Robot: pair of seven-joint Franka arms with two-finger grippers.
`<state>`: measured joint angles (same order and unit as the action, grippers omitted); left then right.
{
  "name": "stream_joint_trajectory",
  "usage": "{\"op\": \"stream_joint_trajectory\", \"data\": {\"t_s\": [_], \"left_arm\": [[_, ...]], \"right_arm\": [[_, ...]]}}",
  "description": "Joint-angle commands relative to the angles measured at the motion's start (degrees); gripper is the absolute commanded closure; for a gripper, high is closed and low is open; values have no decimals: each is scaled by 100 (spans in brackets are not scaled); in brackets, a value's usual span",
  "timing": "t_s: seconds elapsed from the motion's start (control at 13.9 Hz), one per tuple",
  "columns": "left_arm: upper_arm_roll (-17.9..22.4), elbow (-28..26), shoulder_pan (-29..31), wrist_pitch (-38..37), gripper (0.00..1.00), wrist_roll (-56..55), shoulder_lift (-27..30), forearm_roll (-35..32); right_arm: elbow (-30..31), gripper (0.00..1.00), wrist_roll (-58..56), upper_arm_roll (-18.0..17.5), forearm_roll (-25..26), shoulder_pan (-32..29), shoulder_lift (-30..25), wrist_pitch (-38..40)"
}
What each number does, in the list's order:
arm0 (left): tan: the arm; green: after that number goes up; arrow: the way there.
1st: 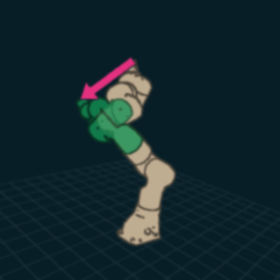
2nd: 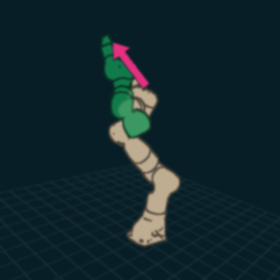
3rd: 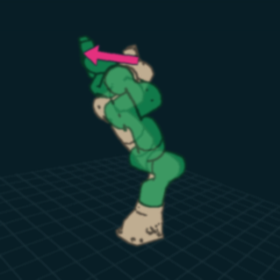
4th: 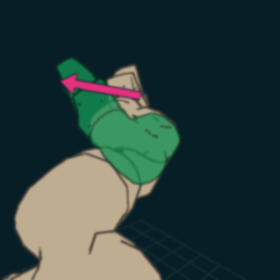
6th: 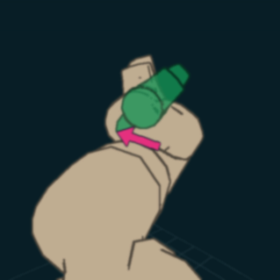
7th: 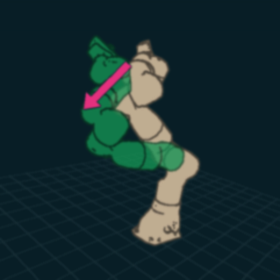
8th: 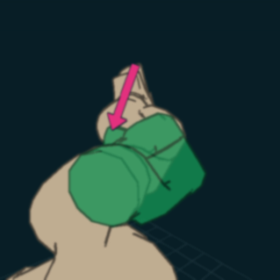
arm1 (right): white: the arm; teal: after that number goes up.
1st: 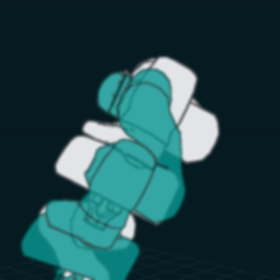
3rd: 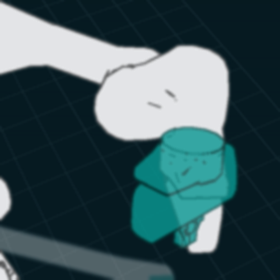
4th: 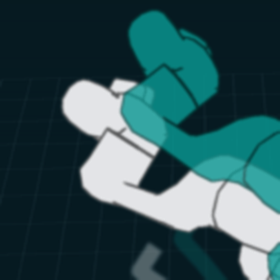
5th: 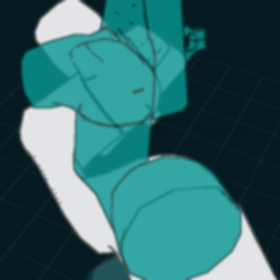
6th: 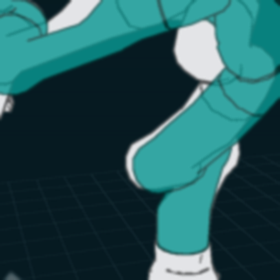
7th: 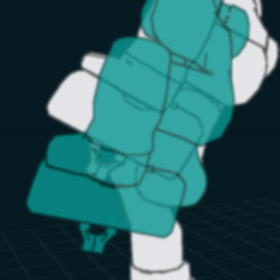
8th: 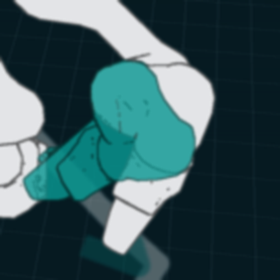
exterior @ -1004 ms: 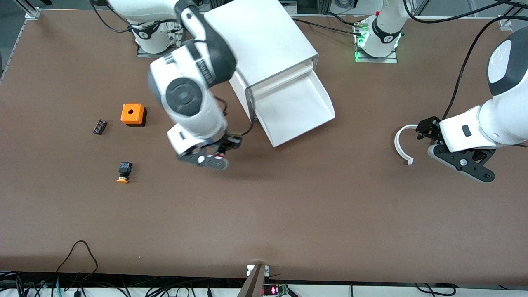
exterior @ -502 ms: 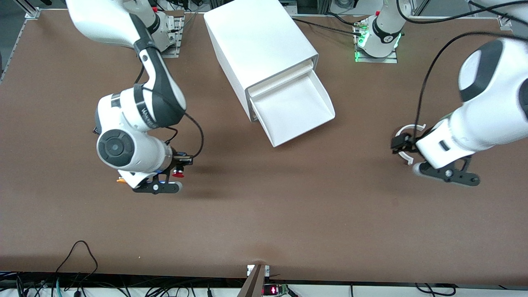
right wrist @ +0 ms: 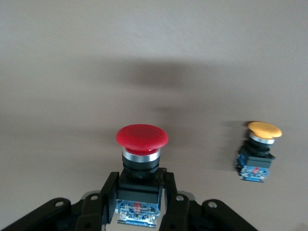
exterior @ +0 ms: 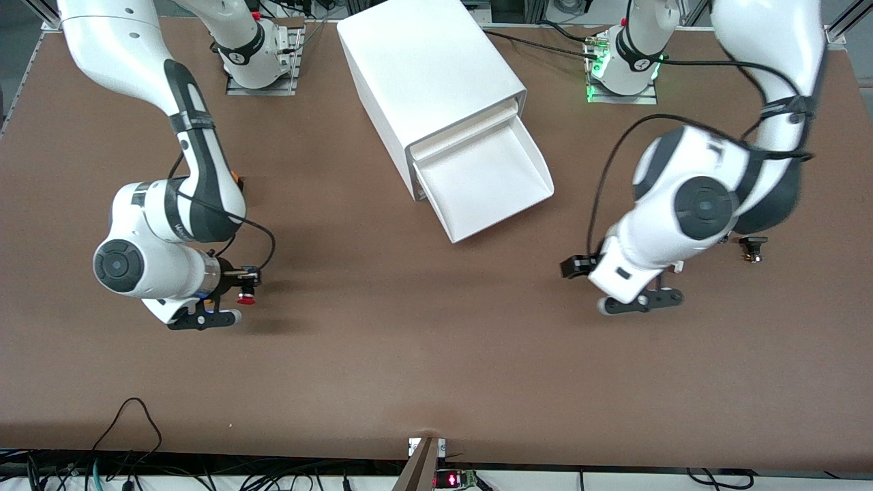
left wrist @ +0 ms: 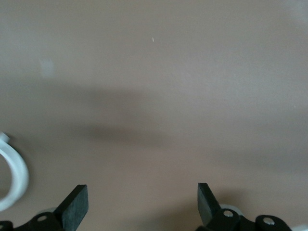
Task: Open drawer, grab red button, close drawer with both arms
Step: 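Shut the drawer with the left gripper while the right gripper releases the button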
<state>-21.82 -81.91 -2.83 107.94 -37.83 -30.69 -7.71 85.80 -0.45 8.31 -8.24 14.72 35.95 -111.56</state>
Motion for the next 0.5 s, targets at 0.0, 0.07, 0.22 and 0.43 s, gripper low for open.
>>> {"op": "stream_joint_trajectory", "data": {"t_s": [0.0,0.07,0.22,0.43], "left_arm": [[55,-911,-322,952,0,-1345,124,15],[21,-1193,-323,1313,0,-1611,151,-2],[-23,-1555,-454,1589,0,-1745,160,-3],[-41,-1732,-1086,1598,0,-2875,142,-11]], "right_arm": [[727,100,-280,-101,-90,-284,-335,-409],[815,100,-280,-101,-247,-303,-335,-497],[886,100,-280,-101,-292,-320,-265,-603],[983,100,-280,-110,-292,-382,-63,-981]]}}
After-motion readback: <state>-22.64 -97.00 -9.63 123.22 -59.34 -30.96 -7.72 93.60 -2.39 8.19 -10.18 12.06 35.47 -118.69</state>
